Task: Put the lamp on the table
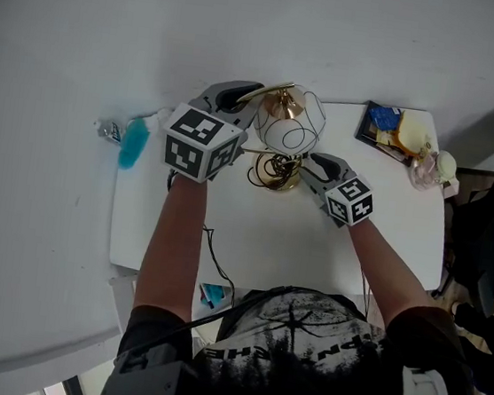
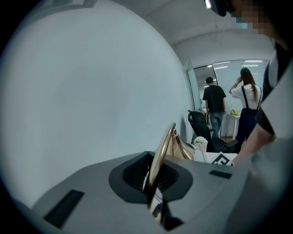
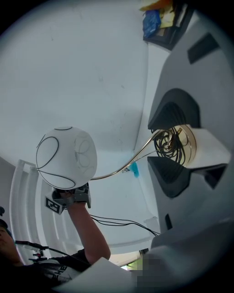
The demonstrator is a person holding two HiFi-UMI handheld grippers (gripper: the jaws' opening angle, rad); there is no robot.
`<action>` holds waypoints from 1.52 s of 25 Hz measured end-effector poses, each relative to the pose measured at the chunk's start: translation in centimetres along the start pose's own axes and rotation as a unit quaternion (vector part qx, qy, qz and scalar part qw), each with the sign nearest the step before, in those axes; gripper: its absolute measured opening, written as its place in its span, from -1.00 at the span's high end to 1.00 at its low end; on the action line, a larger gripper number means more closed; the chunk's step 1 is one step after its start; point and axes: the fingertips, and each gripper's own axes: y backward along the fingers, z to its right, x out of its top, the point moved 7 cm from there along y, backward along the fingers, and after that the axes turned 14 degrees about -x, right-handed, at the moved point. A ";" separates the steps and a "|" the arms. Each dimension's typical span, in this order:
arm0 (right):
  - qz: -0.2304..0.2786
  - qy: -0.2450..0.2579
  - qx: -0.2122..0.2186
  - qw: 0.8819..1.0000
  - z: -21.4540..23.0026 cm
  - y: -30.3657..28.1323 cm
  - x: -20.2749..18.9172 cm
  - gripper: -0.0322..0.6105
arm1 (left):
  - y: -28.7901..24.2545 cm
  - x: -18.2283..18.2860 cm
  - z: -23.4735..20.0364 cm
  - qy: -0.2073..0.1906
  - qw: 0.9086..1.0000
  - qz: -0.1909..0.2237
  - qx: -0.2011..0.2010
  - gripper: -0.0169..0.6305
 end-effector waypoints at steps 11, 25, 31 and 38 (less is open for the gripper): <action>-0.011 0.006 0.004 1.000 0.0 3.2 -0.1 0.35 | 0.4 -0.4 -0.1 0.008 0.998 0.011 0.056 0.81; -0.020 0.044 0.022 0.999 -0.1 6.9 0.1 0.35 | 5.8 0.0 4.3 0.004 0.989 0.052 0.142 0.24; 0.013 0.038 0.054 0.998 -1.1 9.3 1.9 0.35 | 6.0 -1.8 9.2 0.011 0.990 0.063 0.122 0.35; 0.047 0.069 0.081 0.993 -1.7 14.1 3.4 0.54 | 2.8 -6.6 16.2 0.081 0.991 0.089 0.061 0.84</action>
